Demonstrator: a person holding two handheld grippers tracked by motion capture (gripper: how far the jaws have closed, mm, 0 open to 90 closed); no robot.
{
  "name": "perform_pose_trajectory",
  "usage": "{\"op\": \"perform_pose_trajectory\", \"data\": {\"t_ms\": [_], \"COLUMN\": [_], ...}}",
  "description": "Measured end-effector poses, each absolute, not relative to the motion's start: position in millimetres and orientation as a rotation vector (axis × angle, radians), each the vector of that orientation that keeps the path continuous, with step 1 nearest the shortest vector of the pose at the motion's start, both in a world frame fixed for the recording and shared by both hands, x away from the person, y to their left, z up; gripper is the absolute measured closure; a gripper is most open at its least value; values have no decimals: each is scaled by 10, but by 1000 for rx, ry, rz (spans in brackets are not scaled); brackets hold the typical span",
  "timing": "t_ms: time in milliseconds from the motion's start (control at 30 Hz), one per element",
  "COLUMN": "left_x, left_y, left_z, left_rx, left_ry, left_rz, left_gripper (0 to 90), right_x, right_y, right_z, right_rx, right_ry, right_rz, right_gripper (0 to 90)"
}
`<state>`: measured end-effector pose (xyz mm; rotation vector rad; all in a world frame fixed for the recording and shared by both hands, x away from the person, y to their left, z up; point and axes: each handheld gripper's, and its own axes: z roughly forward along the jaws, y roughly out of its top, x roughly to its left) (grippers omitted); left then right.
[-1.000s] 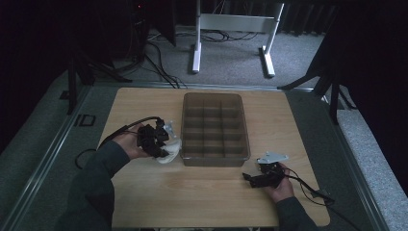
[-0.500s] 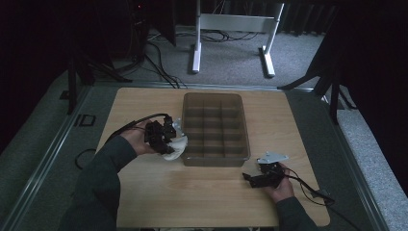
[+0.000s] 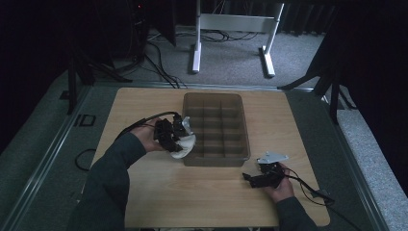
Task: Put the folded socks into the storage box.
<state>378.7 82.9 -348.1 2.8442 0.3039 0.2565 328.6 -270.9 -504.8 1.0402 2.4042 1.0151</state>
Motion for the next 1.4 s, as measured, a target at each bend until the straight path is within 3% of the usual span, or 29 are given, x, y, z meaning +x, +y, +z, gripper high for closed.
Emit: {"op": "perform_pose_trajectory", "data": {"t_ms": [667, 1400], "left_x": [3961, 4128], "left_y": [534, 396], "left_z": [-3630, -3807], "left_rx": [2853, 2906], "left_ry": [258, 317], "left_rz": [216, 115], "left_gripper": [696, 701], "right_x": [3286, 3285], "right_y": [-2710, -2710], "right_z": [-5048, -5048], "right_rx": [1038, 1039], "right_ry": [2405, 2405], "right_rz": [1014, 1014], "right_gripper": [116, 117]}}
